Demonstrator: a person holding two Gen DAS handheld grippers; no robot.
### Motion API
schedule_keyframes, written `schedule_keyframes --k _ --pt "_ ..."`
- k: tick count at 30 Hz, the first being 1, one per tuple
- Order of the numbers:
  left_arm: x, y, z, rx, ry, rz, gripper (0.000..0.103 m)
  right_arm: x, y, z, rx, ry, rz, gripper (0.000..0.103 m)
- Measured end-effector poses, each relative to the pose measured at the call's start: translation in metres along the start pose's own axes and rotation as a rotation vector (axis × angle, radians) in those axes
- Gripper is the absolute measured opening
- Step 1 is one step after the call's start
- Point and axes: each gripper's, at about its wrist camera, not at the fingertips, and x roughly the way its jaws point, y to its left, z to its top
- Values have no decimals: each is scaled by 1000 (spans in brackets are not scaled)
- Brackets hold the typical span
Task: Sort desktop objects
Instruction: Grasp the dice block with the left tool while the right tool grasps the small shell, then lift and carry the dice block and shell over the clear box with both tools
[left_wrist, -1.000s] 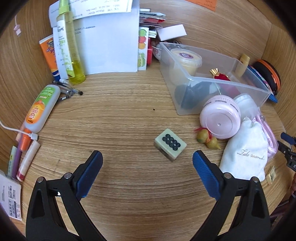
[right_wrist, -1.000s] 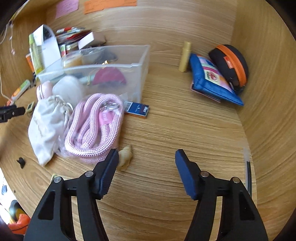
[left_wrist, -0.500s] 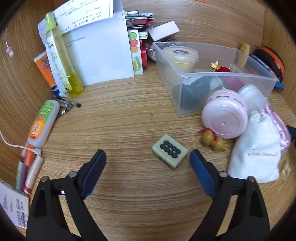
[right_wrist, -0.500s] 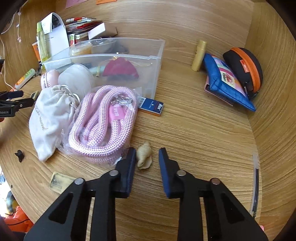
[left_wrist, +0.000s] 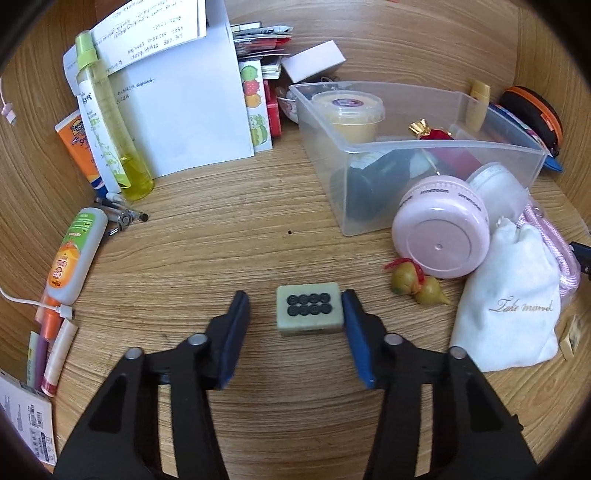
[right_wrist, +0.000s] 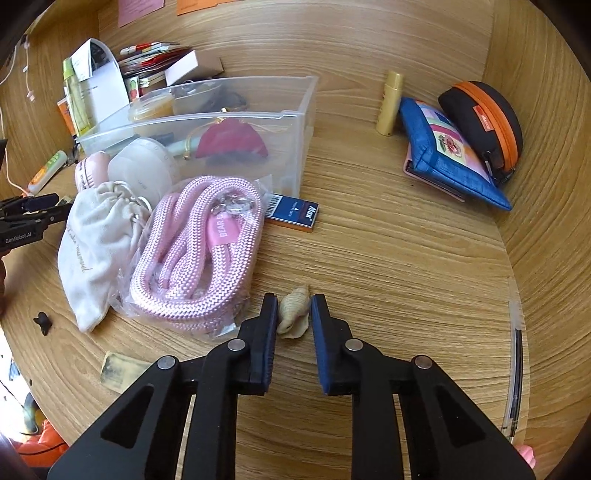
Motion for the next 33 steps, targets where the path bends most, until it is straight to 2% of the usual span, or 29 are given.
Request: schedule_keyframes --k 2,6,11,26,31,33 --pt "-1 -2 -1 6 -3 -7 34 -1 -1 1 6 -4 -9 17" --pt "-4 -6 -3 21 -18 38 34 -4 -8 5 28 -15 -6 17" --pt "-11 -4 -4 3 -38 53 33 -6 -14 9 45 -21 13 17" --pt "-52 -16 18 0 -172 13 32 -29 -7 37 16 -106 32 17" --pt "-55 -14 16 0 -168 12 32 -34 3 45 -14 -126 44 17" --pt "-52 -9 13 -7 -150 8 38 -35 6 46 -21 -129 49 17"
